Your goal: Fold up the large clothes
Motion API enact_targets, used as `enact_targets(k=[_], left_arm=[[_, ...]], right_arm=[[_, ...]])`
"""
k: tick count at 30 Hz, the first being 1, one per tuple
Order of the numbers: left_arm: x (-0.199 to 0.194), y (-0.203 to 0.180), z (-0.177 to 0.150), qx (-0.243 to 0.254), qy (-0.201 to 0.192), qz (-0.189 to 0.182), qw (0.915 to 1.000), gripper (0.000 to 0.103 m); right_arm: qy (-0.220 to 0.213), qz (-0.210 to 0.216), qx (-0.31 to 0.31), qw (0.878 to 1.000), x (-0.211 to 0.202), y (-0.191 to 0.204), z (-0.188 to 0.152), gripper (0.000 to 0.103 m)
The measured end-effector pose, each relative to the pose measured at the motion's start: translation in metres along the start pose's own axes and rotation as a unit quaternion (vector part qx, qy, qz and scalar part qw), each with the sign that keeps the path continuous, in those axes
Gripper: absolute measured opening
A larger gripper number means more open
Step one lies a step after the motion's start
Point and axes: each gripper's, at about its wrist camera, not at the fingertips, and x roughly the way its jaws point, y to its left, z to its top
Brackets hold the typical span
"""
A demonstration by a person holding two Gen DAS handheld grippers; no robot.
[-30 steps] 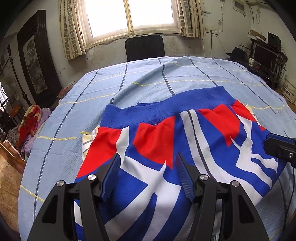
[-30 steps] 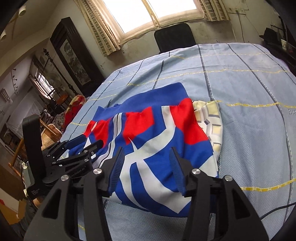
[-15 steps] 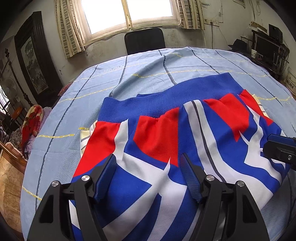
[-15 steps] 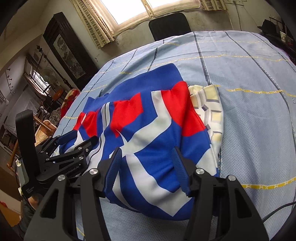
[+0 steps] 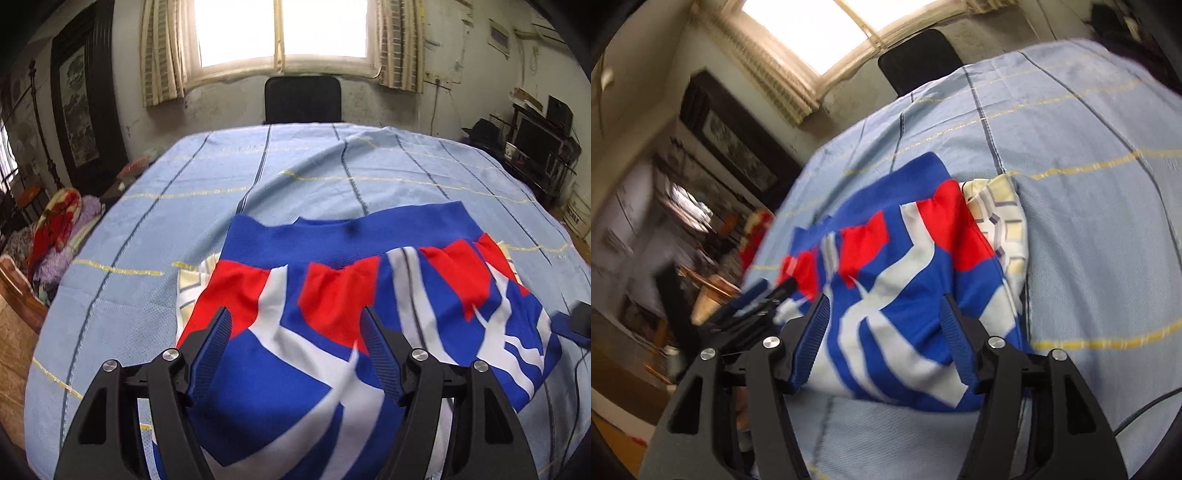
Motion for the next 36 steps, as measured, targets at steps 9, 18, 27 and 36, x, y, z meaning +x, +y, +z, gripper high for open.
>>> enact_targets(k=[9,18,27,36], left_arm=[[0.026,0.005,-0.008,-0.005,0.055,0.010,0.9984,0.086],[0.002,0.007,-0.005,-0.023,0.027,-0.022,0.9991,0.084],[0.022,-0.015,-0.012,0.028,0.049,0.011,0.9983,0.086],[0.018,-0.004,-0.008,0.000,0.048,-0.011,0.9988,0.086]], right_arm=[[0.001,-0.027,0.056,0.998,-0.033,-0.017,-0.040,0.062],[0.001,-0.067,0.099,0.993,-0.025,-0.024,-0.056,0.062],[-0.035,-0.091,0.189,0.977,-0.006,-0.042,-0.048,0.058],[-0.078,-0.084,0.194,0.974,-0.005,-0.036,-0.040,0.040]])
